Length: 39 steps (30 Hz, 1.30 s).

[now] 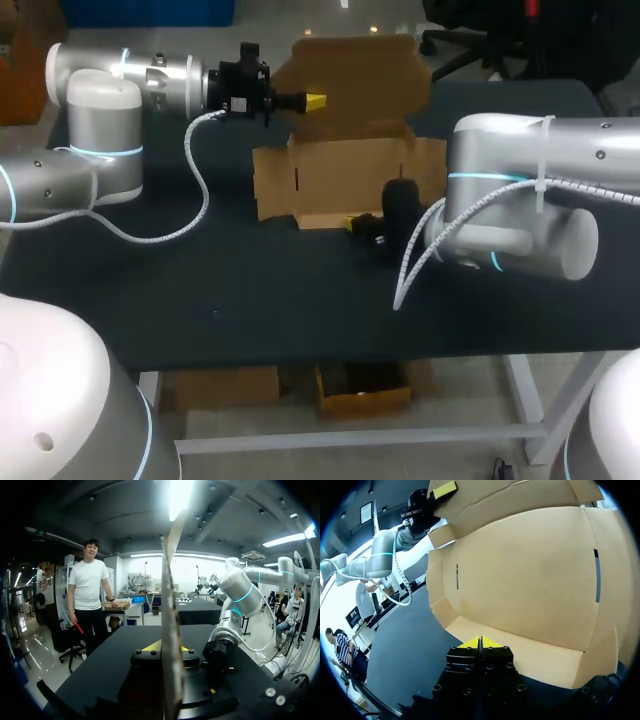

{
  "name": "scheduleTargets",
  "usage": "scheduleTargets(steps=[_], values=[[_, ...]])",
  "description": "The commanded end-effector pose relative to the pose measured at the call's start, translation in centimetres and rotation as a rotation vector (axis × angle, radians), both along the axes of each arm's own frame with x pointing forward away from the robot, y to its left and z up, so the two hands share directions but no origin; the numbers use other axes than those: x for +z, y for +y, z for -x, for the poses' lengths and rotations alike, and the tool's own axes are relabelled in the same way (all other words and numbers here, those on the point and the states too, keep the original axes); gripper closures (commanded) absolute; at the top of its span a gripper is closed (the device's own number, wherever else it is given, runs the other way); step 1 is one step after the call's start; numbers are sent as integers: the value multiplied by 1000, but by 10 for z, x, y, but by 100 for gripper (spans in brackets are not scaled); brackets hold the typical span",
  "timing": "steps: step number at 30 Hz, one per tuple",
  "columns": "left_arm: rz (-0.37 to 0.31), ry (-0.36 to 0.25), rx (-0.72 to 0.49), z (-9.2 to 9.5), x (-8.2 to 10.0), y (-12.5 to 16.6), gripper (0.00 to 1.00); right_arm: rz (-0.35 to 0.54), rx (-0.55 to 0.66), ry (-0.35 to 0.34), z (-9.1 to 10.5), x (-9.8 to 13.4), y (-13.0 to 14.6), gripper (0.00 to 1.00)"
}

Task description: Assemble the packaging by folding the flat box into shape, placing the metal phone stand inside, and closing the box properly

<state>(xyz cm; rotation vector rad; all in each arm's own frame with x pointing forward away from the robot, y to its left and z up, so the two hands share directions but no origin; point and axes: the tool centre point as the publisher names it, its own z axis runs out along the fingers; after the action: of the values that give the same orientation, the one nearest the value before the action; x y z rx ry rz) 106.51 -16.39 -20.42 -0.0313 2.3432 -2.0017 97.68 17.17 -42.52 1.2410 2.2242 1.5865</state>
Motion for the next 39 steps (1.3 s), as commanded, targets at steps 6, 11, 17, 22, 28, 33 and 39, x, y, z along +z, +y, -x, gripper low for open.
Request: scheduleTargets(steps=[6,11,17,22,28,33,39], values=[[3,-1,-2,0,-2,0,100,-2,-9,-8,1,-4,2,100],[3,-1,-2,0,-2,0,100,-2,-9,-8,1,-4,2,100],[-9,-1,-2,8,-1,-1,100,-2,-9,-8,1,-4,2,100],[-9,-13,-4,31,5,-1,100,-2,-9,-8,1,-4,2,100],[-17,-26,-6,50,9,-4,100,-2,-9,-8,1,-4,2,100],[-12,-23,-1,60,10,-4,100,-2,-9,-8,1,-4,2,100],[5,13,0,69,4,-8,100,-2,-9,-8,1,-4,2,100]])
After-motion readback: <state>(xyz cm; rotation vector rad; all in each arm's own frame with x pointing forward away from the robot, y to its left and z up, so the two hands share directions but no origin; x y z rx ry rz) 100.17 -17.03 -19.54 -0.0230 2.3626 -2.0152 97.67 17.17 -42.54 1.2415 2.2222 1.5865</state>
